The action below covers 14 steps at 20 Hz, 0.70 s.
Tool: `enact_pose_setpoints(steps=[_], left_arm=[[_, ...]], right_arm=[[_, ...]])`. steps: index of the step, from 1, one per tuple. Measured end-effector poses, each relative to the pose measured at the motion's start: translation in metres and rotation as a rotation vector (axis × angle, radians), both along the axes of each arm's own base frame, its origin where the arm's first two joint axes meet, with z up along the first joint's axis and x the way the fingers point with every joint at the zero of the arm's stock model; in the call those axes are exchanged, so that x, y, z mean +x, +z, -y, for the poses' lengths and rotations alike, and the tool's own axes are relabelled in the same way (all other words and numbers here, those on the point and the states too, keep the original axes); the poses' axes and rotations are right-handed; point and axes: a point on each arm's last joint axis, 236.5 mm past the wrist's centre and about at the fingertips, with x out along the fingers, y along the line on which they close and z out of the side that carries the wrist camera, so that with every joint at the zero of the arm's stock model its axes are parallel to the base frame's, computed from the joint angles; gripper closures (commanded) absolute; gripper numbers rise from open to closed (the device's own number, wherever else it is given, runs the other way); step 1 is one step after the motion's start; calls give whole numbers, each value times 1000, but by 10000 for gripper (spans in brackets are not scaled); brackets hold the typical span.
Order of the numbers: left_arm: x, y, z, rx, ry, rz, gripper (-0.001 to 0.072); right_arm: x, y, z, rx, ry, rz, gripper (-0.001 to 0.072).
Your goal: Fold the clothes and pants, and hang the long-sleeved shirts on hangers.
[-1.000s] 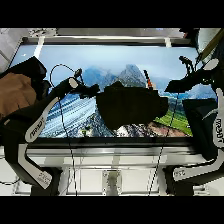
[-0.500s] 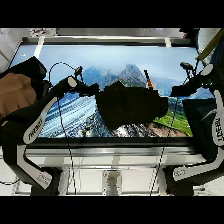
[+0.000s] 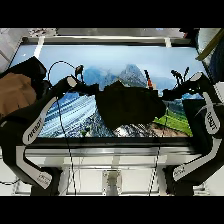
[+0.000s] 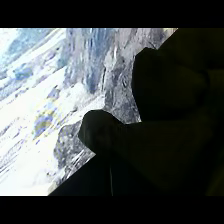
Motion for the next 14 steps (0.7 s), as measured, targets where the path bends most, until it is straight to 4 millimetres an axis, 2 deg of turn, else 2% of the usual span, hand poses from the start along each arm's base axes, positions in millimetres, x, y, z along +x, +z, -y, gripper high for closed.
enact_pose_setpoints(steps=[3, 6, 8, 10, 12, 14], left_arm=[[2, 21, -1, 27, -64, 78, 695], [5, 75, -9, 58, -101, 209, 696], [-1, 128, -17, 88, -124, 319, 696], [-17, 192, -27, 112, -139, 442, 696], [-42, 257, -38, 130, -144, 568, 696], [-76, 320, -52, 154, -137, 704, 696]], right_arm=[[-1, 20, -7, 32, 29, 6, 703], [-1, 70, -12, 38, 75, 64, 703], [-2, 123, -15, 19, 104, 155, 704], [-8, 180, -19, -11, 121, 272, 704], [-23, 250, -28, -39, 136, 432, 703], [-50, 314, -39, -72, 145, 584, 704]])
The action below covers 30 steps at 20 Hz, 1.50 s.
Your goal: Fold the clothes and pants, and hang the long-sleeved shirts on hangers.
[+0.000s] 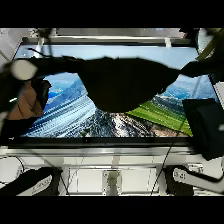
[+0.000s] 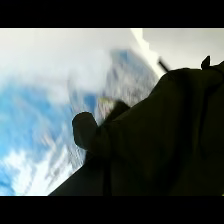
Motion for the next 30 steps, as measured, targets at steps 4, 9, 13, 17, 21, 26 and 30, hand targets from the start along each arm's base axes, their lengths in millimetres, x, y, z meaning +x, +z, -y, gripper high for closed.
enact_pose_setpoints(steps=[4, 9, 13, 17, 21, 26, 30], left_arm=[[-76, 100, -42, 24, 74, 251, 697], [-133, 143, -86, 70, 182, 381, 697], [-99, 111, -85, 129, 195, 285, 697], [-20, 36, -73, 228, 193, 128, 697], [67, -47, -52, 234, 201, 49, 696], [131, -126, -33, 183, 220, 20, 671], [142, -141, -27, 130, 232, 13, 7]], right_arm=[[-77, 116, -28, -21, -24, 324, 704], [-142, 179, -59, 25, -10, 533, 704], [-118, 154, -56, 75, -14, 437, 704], [-49, 65, -42, 151, -38, 179, 704], [36, -44, -26, 192, -113, 4, 704], [149, -149, -1, 260, -333, 29, 702], [190, -187, 4, 326, -454, 67, 247]])
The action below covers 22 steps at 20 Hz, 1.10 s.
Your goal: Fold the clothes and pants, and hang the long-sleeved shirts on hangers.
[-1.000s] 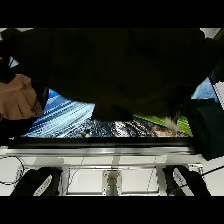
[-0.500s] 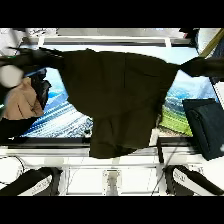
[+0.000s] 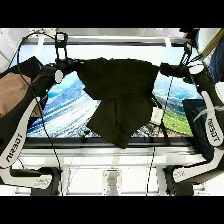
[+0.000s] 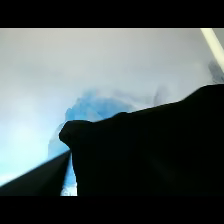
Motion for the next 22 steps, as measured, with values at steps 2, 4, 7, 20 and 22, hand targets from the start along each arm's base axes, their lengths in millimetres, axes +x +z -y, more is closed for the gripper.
enact_pose_setpoints(steps=[2, 4, 7, 20, 22], left_arm=[[-10, 7, -5, -13, 10, -30, 9], [-35, 7, -20, -4, 36, -134, 11], [-101, -17, -51, 19, 94, -383, 11], [-315, -156, 26, -594, 123, -867, 130], [-314, -169, 27, -603, 135, -878, 130]], right_arm=[[4, 3, 4, 15, -12, 8, 261], [0, 21, 14, 12, 7, 14, 262], [-28, 56, 40, -26, 64, -14, 262], [-148, 97, 68, -73, 244, -219, 261], [-149, 96, 60, -77, 267, -221, 261]])
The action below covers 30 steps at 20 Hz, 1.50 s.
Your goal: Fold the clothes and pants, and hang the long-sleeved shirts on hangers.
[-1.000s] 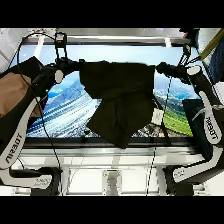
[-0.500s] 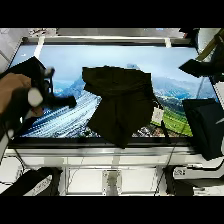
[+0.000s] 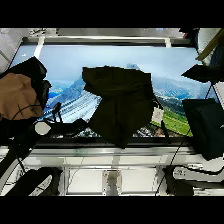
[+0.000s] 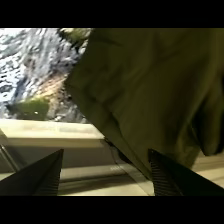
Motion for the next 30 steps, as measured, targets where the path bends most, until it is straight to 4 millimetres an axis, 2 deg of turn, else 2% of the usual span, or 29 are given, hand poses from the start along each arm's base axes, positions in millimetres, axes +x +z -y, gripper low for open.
enact_pose_setpoints(steps=[6, 12, 16, 17, 19, 20, 22, 24, 26, 29, 30], left_arm=[[3, -30, 10, -23, -24, -44, 130], [20, -42, 21, -60, -30, -34, 139], [39, -46, 26, -64, -29, -27, 141], [44, -46, 27, -64, -30, -25, 219], [53, -50, 27, -46, -45, -16, 691], [58, -49, 28, -46, -43, -6, 695], [70, -40, 31, -50, -58, 26, 695], [90, -23, 32, -54, -64, 90, 695], [118, 1, 26, -49, -57, 172, 696], [167, 42, 6, -7, -14, 322, 695], [181, 53, -2, 9, 7, 363, 638]], right_arm=[[-3, -2, -4, -15, 21, -8, 262], [-4, -3, -3, -23, 23, -13, 262], [-4, -3, -3, -26, 22, -14, 262], [-4, -3, -3, -27, 22, -14, 262], [-4, -4, -2, -28, 22, -15, 262], [-4, -4, -2, -29, 22, -15, 261], [-4, -5, -1, -34, 21, -19, 261], [-7, -8, 1, -48, 23, -34, 262], [-11, -12, 4, -64, 28, -54, 262], [-14, -15, 5, -75, 31, -69, 261], [-15, -17, 5, -74, 31, -75, 261]])
